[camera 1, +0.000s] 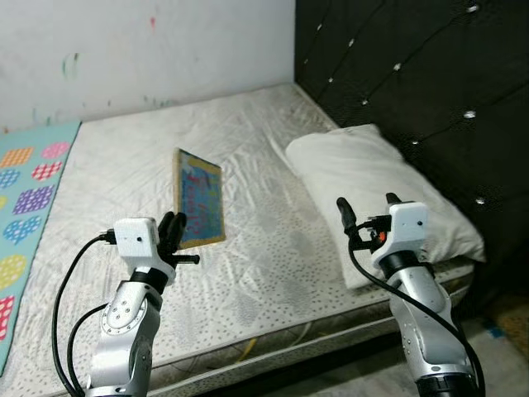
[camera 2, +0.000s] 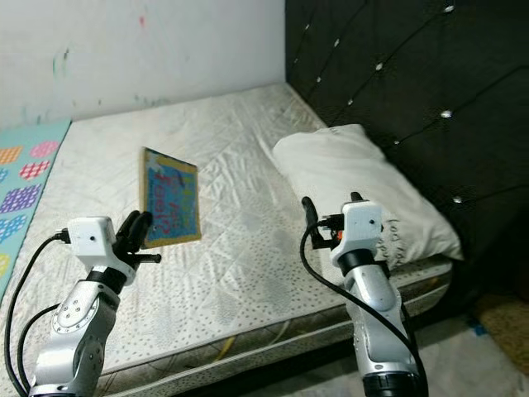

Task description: Clean up the room

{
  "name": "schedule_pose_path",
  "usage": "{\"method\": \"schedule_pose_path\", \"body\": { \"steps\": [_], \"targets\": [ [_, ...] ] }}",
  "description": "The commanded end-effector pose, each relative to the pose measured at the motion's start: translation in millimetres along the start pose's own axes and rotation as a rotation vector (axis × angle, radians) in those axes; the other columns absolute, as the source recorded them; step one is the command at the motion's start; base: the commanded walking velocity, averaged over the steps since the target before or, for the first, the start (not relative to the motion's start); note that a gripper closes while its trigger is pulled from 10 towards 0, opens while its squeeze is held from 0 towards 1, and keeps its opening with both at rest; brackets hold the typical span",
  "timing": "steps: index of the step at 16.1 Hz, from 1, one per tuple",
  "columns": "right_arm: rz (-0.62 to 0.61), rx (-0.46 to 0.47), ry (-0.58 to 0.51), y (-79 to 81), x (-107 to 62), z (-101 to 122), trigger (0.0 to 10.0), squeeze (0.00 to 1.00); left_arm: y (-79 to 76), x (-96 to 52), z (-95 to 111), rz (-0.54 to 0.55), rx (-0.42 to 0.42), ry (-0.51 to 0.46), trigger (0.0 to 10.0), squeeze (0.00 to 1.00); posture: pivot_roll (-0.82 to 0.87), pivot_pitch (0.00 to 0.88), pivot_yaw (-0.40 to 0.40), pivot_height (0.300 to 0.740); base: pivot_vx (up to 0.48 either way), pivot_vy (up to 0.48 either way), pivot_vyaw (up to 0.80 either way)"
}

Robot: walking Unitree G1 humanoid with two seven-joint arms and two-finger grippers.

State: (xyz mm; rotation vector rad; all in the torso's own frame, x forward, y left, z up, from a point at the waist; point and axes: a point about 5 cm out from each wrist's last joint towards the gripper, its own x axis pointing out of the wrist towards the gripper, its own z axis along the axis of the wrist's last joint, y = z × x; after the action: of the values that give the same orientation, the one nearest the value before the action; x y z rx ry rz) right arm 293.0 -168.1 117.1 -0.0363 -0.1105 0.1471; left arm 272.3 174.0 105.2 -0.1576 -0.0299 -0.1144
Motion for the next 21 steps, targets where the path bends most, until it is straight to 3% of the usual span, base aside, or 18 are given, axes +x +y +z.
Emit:
{"method": "schedule_pose_path", "body": {
  "steps": [1,8,13,21],
  "targets": [
    [0.025,0.001,-0.029,5.8,2.8,5.9,10.0,0.0,3.4,1.5,13.6,0.006,0.024,-0.056,10.0,0.0,-0.2,0.0,0.083,0.74,0.0,0.0,0.45],
    [0.034,-0.006,-0.033,6.9,3.8,5.8,10.0,0.0,2.0,4.2,12.6,0.018,0.042,-0.043,10.0,0.0,-0.2,0.0,0.081,0.74,0.0,0.0,0.8],
    [0.033,0.013,-0.035,6.7,4.8,6.4,10.0,0.0,-4.7,2.7,14.9,-0.064,0.027,-0.07,10.0,0.0,-0.21,0.0,0.08,0.74,0.051,0.0,0.0],
    [0.057,-0.007,-0.043,9.3,5.5,7.5,10.0,0.0,-5.2,1.8,14.4,-0.088,0.024,-0.07,10.0,0.0,-0.21,0.0,0.08,0.74,0.429,0.0,0.0]
  ]
}}
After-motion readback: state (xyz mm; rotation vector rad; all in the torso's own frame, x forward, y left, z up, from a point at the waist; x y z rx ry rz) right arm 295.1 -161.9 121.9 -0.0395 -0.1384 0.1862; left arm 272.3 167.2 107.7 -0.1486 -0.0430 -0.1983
